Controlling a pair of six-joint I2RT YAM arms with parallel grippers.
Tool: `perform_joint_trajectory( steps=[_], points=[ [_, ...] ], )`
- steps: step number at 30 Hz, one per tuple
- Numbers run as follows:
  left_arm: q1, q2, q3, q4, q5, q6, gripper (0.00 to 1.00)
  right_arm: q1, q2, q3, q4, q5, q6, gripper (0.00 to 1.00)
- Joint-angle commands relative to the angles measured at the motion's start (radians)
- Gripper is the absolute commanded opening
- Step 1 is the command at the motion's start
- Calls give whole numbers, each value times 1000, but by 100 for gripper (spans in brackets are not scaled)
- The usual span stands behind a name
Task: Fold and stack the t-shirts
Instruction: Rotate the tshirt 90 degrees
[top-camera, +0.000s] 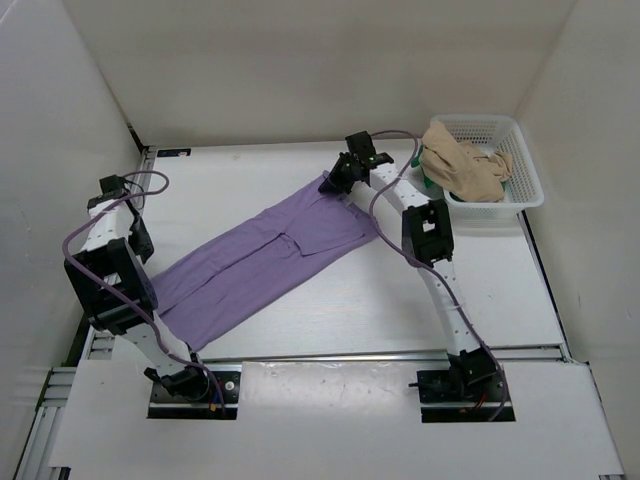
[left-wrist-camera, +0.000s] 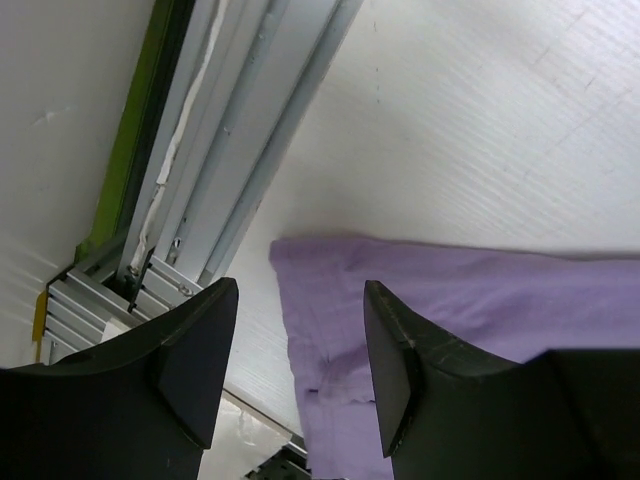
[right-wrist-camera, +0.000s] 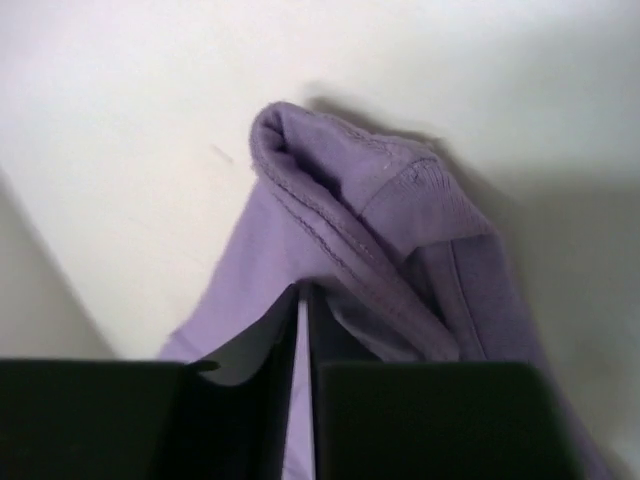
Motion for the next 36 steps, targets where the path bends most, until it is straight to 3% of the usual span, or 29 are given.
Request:
perform_joint_trajectory(
  steps=[1,2,3,4,7,10,11,13,15,19,25,31,33,34,36],
  points=[
    [-1,5,19,-36,4,-2,64,-6,-34,75,248,-81,27,20],
    [8,-4,19,-36,13,-2,64,-6,-147,21,248,-47,-21,27],
    [8,-4,-5,-36,29,-2,64,-6,-212,-121,248,-9,-67,40],
    [8,-15,-16,-36,29,-2,64,-6,-273,-189,248,25,-112,44],
    [8,-27,-48,-27,55,-2,64,-6,-468,-371,164,133,-227,44],
    [17,-62,-74,-27,89,-2,64,-6,-594,-525,23,228,-145,44],
    [17,-62,-83,-27,102,-2,64,-19,-634,-655,22,201,-108,44],
    [17,-88,-83,-27,113,-2,64,-19,-648,-755,22,170,-2,45],
    [17,-99,-93,-27,122,-2,64,-19,-659,-853,22,180,105,59],
    [17,-154,-114,-27,122,-2,66,-8,-668,-927,32,266,241,70],
    [39,-213,-182,-18,122,-2,66,-8,-657,-969,7,404,373,74],
    [82,-242,-214,-9,131,-2,66,-8,-519,-860,-89,331,364,74],
    [92,-253,-214,-9,131,-2,66,-17,-496,-837,-90,319,393,65],
    [106,-262,-214,-9,144,-2,66,-17,-478,-820,-90,319,393,44],
    [118,-294,-214,3,188,-2,66,-7,-452,-741,-90,341,380,19]
  ],
)
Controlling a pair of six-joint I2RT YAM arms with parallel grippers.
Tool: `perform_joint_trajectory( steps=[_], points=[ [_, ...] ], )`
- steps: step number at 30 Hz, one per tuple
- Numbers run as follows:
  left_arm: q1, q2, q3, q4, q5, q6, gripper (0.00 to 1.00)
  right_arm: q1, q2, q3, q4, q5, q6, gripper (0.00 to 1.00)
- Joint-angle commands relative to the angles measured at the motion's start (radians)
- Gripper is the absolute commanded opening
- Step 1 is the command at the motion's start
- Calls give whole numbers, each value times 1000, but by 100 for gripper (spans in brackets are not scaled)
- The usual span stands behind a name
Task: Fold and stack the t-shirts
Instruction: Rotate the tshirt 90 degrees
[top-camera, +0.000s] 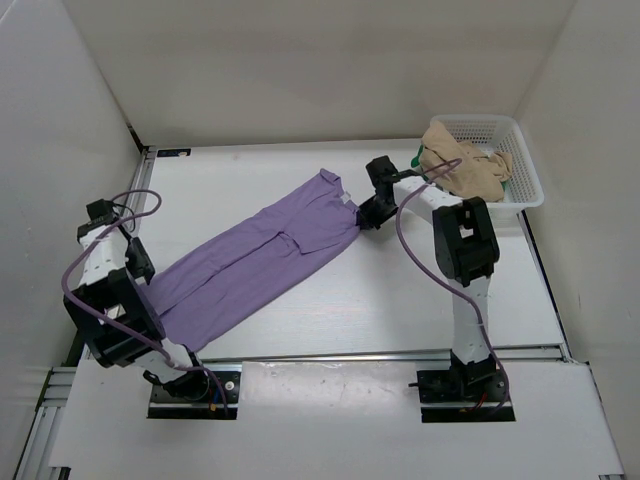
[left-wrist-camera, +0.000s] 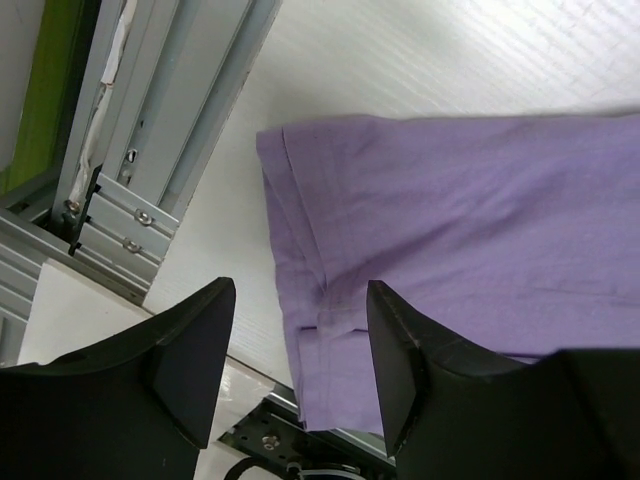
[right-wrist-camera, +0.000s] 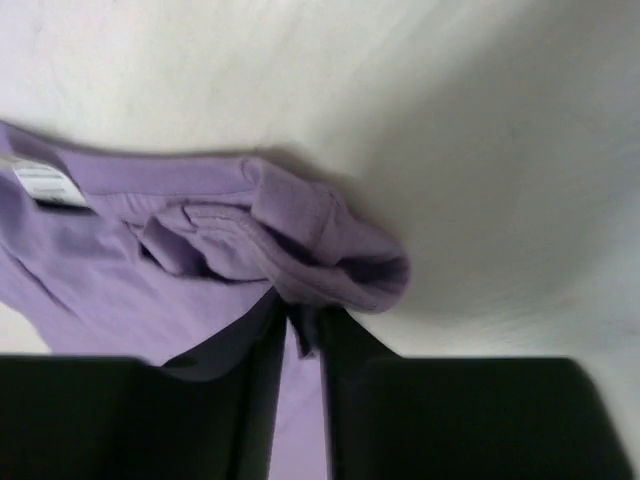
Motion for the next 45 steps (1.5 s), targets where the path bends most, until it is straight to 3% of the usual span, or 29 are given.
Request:
perform_joint_trajectory(
  steps=[1,3,8,11,13,14,15,17,18,20,21,25,28,34,36,39,45],
  points=[
    [21,-98,1,34,69,-3,67,16,74,94,-38,55,14,6],
    [21,-118,-8,59,88,-3,67,16,116,207,-38,66,3,0],
    [21,-84,42,69,124,-3,67,16,232,451,50,130,-31,0],
    [21,-27,111,69,135,-3,67,-21,351,635,192,118,-57,2],
    [21,19,142,69,144,-3,67,-58,471,732,350,28,3,6],
    [21,33,166,59,144,-3,67,-70,511,779,410,0,41,11],
    [21,42,176,43,144,-3,67,-90,579,857,538,-18,76,26],
    [11,53,176,31,154,-3,67,-99,612,906,625,-18,113,48],
    [11,53,176,31,164,-3,67,-99,591,906,654,-18,85,72],
    [11,15,176,22,187,-3,67,-99,478,808,674,-43,-29,97],
    [11,-4,164,22,187,-3,67,-99,429,757,674,-73,-73,100],
    [11,-127,144,22,197,-3,67,-58,90,480,462,-124,-292,100],
    [11,-254,133,13,197,-3,71,12,-138,234,319,-43,-404,100],
    [11,-533,113,-35,197,-3,81,212,-508,-224,214,80,-459,100],
    [11,-645,101,-35,197,-3,85,255,-567,-316,214,80,-424,100],
    [11,-775,73,-44,207,-3,100,336,-632,-424,193,80,-378,100],
    [11,-846,110,-193,166,-3,100,508,-595,-470,192,-1,-324,100]
  ],
)
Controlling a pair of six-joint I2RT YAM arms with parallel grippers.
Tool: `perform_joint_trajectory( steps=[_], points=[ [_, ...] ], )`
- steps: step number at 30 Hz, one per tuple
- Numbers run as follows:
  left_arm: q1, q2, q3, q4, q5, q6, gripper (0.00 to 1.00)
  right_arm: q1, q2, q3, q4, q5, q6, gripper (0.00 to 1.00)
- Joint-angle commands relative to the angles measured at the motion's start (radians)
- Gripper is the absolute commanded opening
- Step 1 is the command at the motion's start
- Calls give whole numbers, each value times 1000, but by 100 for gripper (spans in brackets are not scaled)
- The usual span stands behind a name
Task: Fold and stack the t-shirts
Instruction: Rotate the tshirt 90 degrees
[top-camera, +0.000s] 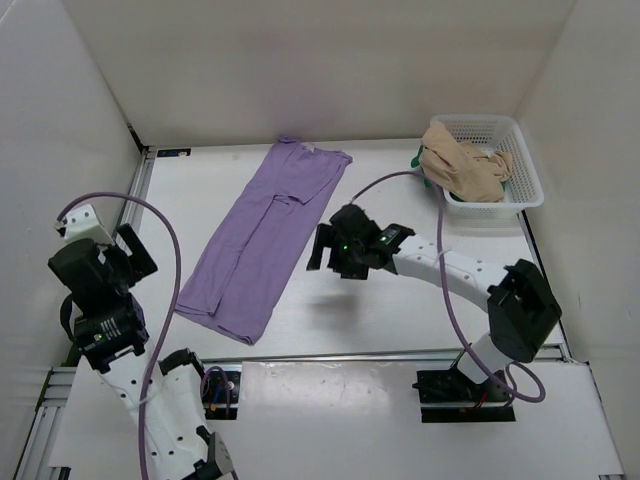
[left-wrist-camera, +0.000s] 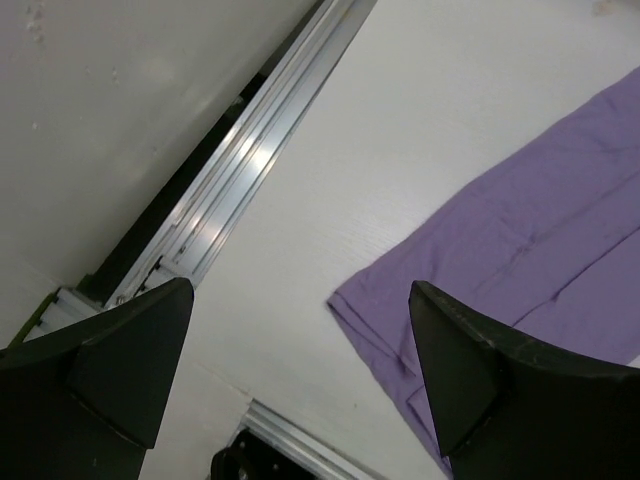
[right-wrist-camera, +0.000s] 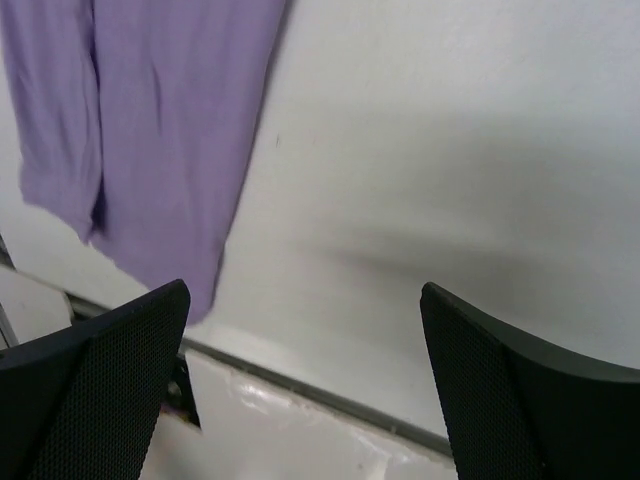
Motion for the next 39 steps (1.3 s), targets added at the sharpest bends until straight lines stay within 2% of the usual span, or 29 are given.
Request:
perform_joint_trajectory(
  steps=[1,5,7,10,12,15,18,20,25,28,29,32,34,37,39],
  points=[
    [-3,30,32,-154,-52,-1,100,90,37,32,2,-69,34,100],
    [-3,40,80,-289,-169,-1,100,167,142,80,16,-133,121,95],
    [-3,40,95,-338,-180,-1,100,201,207,80,61,-170,214,83],
    [-3,29,129,-407,-203,-1,100,237,270,44,226,-239,328,72],
    [8,4,149,-417,-203,-1,100,279,311,43,242,-232,383,64],
    [8,-6,149,-417,-203,-1,100,314,386,53,242,-218,478,62],
    [8,-16,115,-380,-183,-1,100,325,449,24,340,-247,596,62],
    [8,-16,77,-346,-174,-1,100,325,486,11,386,-258,665,59],
    [8,-5,43,-242,-209,-1,100,325,566,100,377,-273,730,54],
    [8,4,29,-197,-250,-1,100,325,607,123,377,-291,782,36],
    [8,4,16,-188,-250,-1,100,325,607,123,377,-291,794,21],
    [8,23,-4,-177,-153,-1,100,316,583,93,368,-311,804,0],
    [8,23,-26,-202,0,-1,100,304,548,27,358,-323,761,0],
    [8,75,-101,-213,122,-1,93,259,451,-71,309,-324,634,0],
    [8,177,-112,-237,182,-1,88,234,384,-105,254,-314,550,0]
  ],
)
